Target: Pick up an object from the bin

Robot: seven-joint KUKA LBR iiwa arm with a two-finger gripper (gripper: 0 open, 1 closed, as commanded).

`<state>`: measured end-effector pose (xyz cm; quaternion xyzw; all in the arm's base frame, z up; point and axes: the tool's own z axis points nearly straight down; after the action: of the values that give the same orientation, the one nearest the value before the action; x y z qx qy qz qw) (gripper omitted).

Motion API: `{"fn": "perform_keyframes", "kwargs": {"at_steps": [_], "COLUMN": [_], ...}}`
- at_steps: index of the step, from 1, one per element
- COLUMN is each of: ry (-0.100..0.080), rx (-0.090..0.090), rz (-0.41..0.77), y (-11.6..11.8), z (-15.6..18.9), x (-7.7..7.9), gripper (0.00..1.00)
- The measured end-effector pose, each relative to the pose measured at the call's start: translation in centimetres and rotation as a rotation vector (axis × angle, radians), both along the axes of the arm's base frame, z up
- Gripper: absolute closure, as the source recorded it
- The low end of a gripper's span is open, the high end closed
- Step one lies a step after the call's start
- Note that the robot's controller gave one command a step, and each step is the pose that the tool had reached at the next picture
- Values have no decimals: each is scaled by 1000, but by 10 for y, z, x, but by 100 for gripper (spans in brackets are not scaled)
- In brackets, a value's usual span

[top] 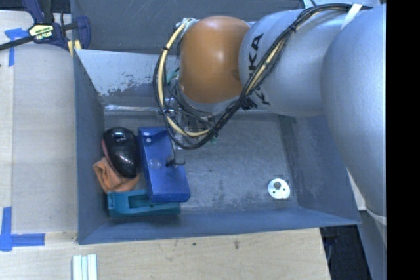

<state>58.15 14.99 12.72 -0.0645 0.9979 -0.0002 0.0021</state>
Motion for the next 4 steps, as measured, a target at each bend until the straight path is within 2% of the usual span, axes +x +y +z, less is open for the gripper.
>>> {"fn": "perform_keyframes", "kwargs": {"at_steps": [2, 3, 4], "ry": [-4, -2, -5], "rx": [2, 0, 3], "rz": [104, 228, 215], "y": [5, 18, 53], "z": [-1, -9, -37], "x": [4, 20, 33], "gripper": [0, 0, 100]}}
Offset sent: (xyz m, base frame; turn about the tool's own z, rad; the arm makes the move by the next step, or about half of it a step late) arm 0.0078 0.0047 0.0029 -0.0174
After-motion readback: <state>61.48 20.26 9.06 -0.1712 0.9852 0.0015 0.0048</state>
